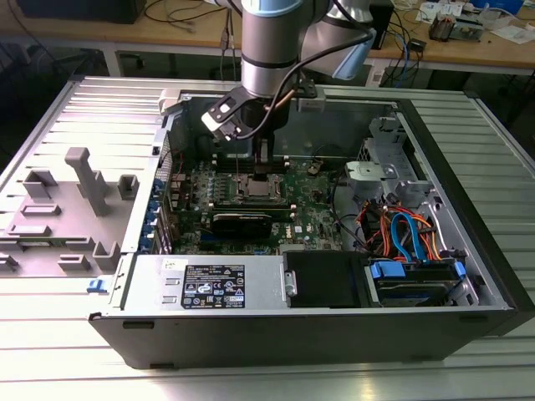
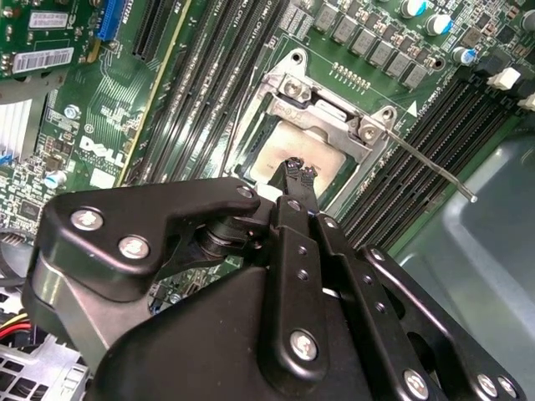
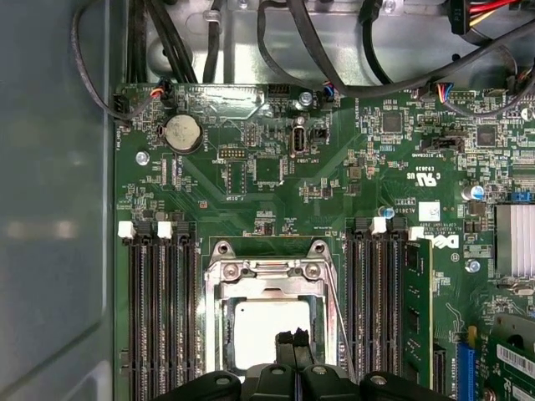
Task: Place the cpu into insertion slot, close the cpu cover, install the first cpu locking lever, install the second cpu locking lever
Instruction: 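Close the cpu cover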
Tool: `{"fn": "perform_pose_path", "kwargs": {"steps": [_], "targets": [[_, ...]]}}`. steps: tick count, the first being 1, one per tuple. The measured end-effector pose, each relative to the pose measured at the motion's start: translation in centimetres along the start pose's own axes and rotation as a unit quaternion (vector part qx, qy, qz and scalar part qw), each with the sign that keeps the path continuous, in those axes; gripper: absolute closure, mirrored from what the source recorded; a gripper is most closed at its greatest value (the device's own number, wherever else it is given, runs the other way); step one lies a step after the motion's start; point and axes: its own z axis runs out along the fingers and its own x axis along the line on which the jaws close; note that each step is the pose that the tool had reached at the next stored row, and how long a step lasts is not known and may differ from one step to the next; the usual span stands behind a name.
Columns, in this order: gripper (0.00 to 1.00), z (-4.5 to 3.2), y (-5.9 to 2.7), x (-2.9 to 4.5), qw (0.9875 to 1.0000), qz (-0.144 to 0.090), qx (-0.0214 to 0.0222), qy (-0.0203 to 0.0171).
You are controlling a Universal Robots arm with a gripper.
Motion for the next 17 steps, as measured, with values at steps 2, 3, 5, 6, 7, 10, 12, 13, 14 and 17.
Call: {"fn": "perform_pose_path", "kwargs": {"steps": [2, 3, 5, 6, 7, 10, 12, 13, 14, 17], "targets": [[0.89, 0.08, -0.07, -0.02, 1.0000, 0.000, 0.0000, 0.0000], [0.89, 0.12, -0.10, -0.03, 1.0000, 0.000, 0.0000, 0.0000], [0.89, 0.19, -0.16, -0.04, 1.0000, 0.000, 0.0000, 0.0000], [0.89, 0.22, -0.18, -0.05, 1.0000, 0.000, 0.0000, 0.0000], [0.89, 0.24, -0.21, -0.05, 1.0000, 0.000, 0.0000, 0.0000], [0.89, 0.51, -0.40, -0.10, 1.0000, 0.000, 0.0000, 0.0000], [0.89, 0.57, -0.44, -0.09, 1.0000, 0.000, -0.0004, 0.0000], [0.89, 0.57, -0.44, -0.09, 1.0000, 0.000, -0.0003, 0.0000], [0.89, 0.57, -0.45, -0.09, 1.0000, 0.000, -0.0003, 0.0000], [0.89, 0.57, -0.46, -0.10, 1.0000, 0.000, -0.0004, 0.0001]]}}
